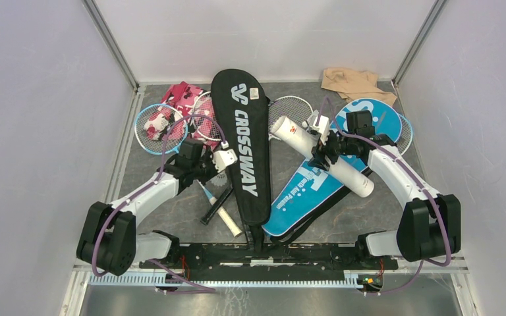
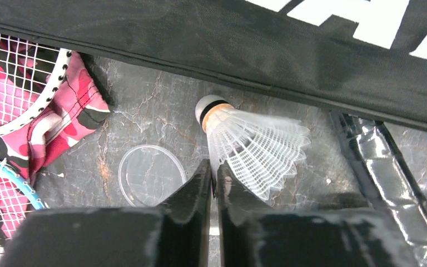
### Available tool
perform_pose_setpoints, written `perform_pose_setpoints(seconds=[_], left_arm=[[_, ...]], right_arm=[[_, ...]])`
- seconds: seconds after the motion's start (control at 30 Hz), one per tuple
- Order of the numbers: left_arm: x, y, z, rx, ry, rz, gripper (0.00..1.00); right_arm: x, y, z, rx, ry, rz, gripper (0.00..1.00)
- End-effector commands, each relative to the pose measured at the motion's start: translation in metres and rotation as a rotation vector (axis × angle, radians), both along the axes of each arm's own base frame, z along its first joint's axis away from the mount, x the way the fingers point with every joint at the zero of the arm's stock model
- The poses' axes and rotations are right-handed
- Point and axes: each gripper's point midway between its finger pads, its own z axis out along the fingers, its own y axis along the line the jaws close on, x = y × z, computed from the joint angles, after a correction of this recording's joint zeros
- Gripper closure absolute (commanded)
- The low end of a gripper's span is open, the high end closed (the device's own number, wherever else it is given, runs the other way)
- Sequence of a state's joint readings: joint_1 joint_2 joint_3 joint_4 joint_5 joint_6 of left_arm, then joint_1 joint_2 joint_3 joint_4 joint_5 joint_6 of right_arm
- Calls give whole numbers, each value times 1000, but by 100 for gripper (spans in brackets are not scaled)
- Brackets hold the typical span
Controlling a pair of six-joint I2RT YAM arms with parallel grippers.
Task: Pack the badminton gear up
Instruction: Pick up the shuttlecock at the center of the board.
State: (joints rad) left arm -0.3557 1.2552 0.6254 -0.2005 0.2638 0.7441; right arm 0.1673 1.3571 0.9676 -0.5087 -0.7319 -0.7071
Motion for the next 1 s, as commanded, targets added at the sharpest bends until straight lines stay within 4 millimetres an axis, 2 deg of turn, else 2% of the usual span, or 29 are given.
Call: perform_pose_setpoints(seconds=[0.0, 0.1, 0.23, 0.27, 0.3, 0.57, 0.67, 0.8, 0.97], left_arm=[[13, 0, 26, 27, -51, -21, 92], [11, 3, 40, 66, 0, -36, 98], [0, -1, 67, 71, 122, -85, 98], [1, -5, 80, 53, 133, -100, 98], [-7, -7, 82, 44, 178, -118, 98], [-26, -59, 168, -245, 273, -234, 98], [-30, -78, 194, -362, 313, -270, 98], [-38, -102, 213, -479, 397, -333, 98], [-41, -128, 218, -521, 450, -373, 98]], right_arm=[[5, 3, 10, 15, -27, 21, 84], [5, 3, 12, 7, -33, 33, 84], [0, 3, 12, -7, -54, 76, 85], [-2, 3, 12, -12, -60, 93, 85], [-3, 2, 11, -17, -64, 105, 85], [-26, 9, 5, -40, -72, 252, 85], [-33, 14, 3, -38, -71, 295, 85], [-40, 22, 6, -27, -72, 344, 85], [-46, 32, 9, -12, -74, 387, 85]])
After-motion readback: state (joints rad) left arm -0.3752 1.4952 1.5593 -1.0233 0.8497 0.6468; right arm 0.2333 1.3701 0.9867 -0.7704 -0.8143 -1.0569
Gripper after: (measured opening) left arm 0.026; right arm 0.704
